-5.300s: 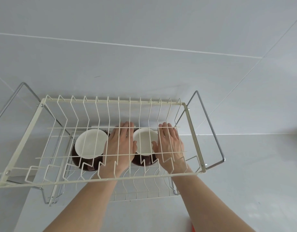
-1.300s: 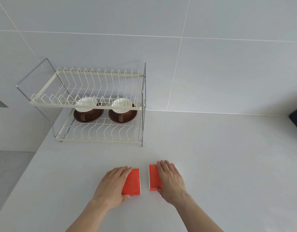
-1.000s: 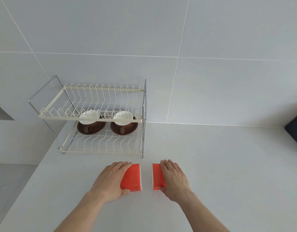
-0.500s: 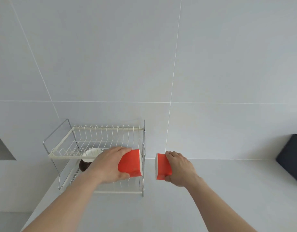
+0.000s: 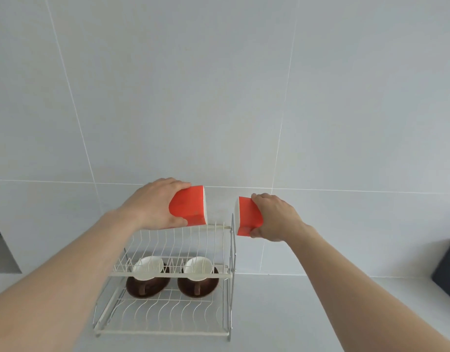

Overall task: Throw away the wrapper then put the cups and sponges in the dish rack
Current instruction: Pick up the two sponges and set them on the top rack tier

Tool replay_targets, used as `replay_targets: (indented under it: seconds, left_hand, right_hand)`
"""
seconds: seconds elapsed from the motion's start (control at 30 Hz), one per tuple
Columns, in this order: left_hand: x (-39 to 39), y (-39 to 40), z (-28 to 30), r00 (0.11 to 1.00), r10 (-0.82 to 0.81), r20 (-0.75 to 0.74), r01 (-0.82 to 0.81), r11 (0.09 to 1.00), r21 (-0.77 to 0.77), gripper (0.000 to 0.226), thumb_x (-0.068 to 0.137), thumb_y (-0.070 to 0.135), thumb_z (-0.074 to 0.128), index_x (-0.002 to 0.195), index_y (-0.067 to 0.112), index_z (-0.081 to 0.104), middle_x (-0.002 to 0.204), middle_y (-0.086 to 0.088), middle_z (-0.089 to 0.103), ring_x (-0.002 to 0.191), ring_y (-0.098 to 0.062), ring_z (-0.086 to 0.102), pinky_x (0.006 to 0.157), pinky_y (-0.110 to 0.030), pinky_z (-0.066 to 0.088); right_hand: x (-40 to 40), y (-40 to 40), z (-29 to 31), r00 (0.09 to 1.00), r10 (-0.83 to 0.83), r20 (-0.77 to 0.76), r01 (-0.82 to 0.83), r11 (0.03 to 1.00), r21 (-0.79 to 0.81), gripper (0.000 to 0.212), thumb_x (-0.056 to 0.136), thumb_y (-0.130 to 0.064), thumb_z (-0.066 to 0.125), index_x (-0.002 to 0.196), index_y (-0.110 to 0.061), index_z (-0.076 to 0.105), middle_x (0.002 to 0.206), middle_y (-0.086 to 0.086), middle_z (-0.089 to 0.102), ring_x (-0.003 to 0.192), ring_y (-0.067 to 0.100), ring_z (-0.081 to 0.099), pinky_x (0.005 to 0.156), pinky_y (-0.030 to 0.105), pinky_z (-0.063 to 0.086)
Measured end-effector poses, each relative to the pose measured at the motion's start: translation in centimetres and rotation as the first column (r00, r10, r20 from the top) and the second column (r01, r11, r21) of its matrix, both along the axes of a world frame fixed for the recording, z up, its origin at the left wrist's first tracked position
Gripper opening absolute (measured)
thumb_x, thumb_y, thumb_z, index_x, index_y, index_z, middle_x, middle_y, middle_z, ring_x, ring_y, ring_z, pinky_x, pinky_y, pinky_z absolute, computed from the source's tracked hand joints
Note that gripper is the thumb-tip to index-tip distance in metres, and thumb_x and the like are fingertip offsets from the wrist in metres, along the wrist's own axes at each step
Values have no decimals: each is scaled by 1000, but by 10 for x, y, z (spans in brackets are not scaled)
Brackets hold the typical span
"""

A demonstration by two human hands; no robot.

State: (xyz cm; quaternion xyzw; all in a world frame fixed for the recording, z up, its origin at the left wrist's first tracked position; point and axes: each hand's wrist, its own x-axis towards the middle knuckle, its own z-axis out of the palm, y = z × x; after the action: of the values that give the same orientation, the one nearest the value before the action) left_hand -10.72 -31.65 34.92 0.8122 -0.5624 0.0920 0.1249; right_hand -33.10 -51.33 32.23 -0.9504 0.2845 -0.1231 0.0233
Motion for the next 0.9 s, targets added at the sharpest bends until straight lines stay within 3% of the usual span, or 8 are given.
replay_targets:
  seconds: [0.27,0.47,0.57,0.67,0.9]
  left_hand:
    - [68,10,-3,999,15,-37,-15,1000,-6,97,54,66,71,140,39,35,133,16,51,120,-12,49,96,-34,45]
    - [118,20,-51,993,20,-114,-11,997,73,97,57,62,74,142,38,35,134,15,50,122,-12,47,99,-34,43]
    - [140,21,-79,987,34,-154,-16,993,117,97,55,65,72,141,41,33,134,17,49,121,-12,48,101,-38,43]
    - [158,19,-108,983,30,-183,-3,989,147,97,55,65,72,141,40,34,135,18,49,122,-10,47,99,-33,39]
    - [184,8,-160,965,6,-261,51,976,210,99,55,65,74,142,40,34,134,17,50,120,-10,48,97,-32,43]
  right_hand:
    - [78,19,9,999,40,-18,-40,999,0,73,68,-49,83,125,-18,48,121,-1,56,113,26,52,88,42,50]
    - [131,33,-31,992,46,-121,-39,997,64,80,68,-45,84,132,-17,46,126,0,55,116,26,52,93,44,49]
    - [150,36,-56,985,48,-166,-33,995,92,75,67,-46,84,126,-17,48,122,1,57,114,26,53,92,45,49]
    - [164,35,-79,980,42,-192,-19,992,123,71,67,-48,84,120,-18,50,117,0,58,109,26,55,85,41,50]
    - [184,30,-118,964,16,-264,37,980,194,72,63,-46,86,121,-20,51,120,-1,58,111,26,54,91,45,50]
